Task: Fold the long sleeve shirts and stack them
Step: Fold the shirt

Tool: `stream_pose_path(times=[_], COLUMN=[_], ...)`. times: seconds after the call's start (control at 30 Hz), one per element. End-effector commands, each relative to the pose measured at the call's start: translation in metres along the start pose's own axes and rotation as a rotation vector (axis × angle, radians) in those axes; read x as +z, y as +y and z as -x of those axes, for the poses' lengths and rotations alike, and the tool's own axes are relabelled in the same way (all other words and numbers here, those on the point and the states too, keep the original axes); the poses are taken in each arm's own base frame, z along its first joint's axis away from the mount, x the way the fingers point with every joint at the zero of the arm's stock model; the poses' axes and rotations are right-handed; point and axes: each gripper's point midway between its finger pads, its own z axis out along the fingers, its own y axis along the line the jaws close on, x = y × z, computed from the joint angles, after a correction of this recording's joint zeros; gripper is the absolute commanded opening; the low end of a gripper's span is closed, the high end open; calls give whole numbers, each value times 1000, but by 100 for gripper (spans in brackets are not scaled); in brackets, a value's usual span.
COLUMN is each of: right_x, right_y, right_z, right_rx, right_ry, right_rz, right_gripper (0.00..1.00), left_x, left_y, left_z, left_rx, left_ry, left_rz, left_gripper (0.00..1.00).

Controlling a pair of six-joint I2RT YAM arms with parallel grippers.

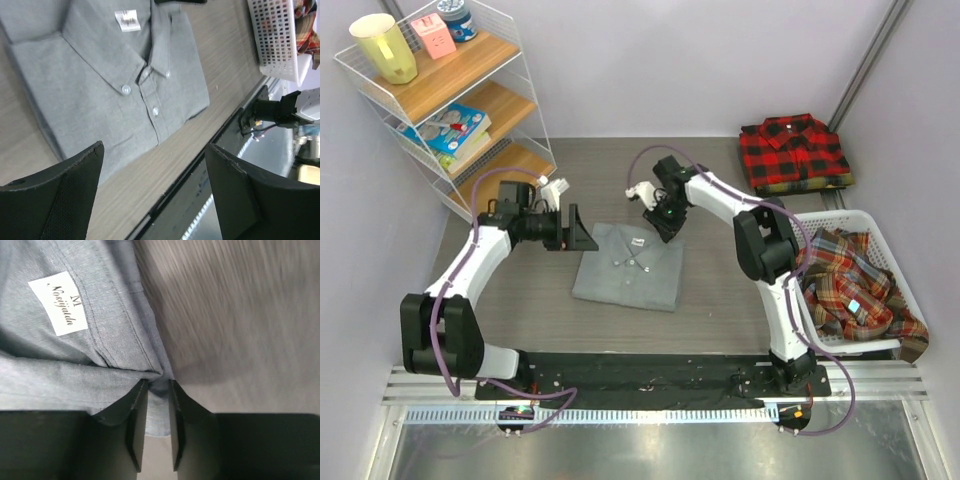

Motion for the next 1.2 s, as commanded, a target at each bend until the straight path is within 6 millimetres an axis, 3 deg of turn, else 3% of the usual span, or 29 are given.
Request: stream_pose_path(times=[0.0, 0.03, 0.07, 0.13, 0.2, 0.23, 0.3, 0.37, 0.4, 0.43, 0.53, 0.6, 0.63, 0.73, 0.83, 1.0, 1.13, 1.17], right_x=[-16, -29, -60, -101, -137, -152, -154, -146, -141, -125, -106, -102, -90, -71, -39, 5, 4, -10], right_y=[-29, -37, -57, -65, -73, -67, -48, -23, -3, 11, 55, 69, 81, 93, 89, 48, 34, 35], right_z=[52, 62, 81, 99, 106, 108, 99, 84, 83, 69, 45, 41, 28, 15, -4, -38, -41, -34], right_rx=[-331, -274, -227, -127, -63, -22, 16, 97, 120, 177, 304, 348, 376, 418, 446, 485, 495, 476], right_ry=[-86, -128, -207, -331, -419, -453, -460, -444, -456, -421, -370, -373, -343, -319, -252, -149, -148, -176], right_rz=[-237, -272, -319, -308, -291, -272, -176, -70, 36, 113, 328, 382, 426, 473, 469, 334, 295, 283], right_gripper=[33, 37, 39, 51, 54, 56, 56, 55, 54, 52, 47, 46, 46, 45, 45, 42, 41, 41], left_x=[12, 13, 14, 17, 19, 21, 23, 35, 38, 47, 63, 72, 77, 92, 104, 105, 91, 88], left_y=[0, 3, 5, 9, 15, 20, 30, 45, 40, 47, 44, 44, 43, 59, 87, 129, 133, 125], left_z=[-9, -11, -15, -20, -18, -15, 2, 8, 20, 18, 23, 20, 19, 7, -6, -14, -10, -6], left_rx=[-117, -127, -143, -160, -135, -109, -60, -29, 7, 24, 24, 14, 12, -74, -157, -271, -287, -272], left_ry=[-34, -42, -50, -80, -106, -107, -119, -85, -84, -42, 2, 29, 39, 84, 105, 102, 94, 89], left_rz=[-54, -38, -32, -21, -5, 14, 74, 93, 80, 77, 21, -3, -12, 4, 67, 160, 158, 126], left_gripper=[81, 80, 80, 79, 78, 74, 67, 60, 58, 56, 49, 45, 41, 38, 34, 34, 34, 35])
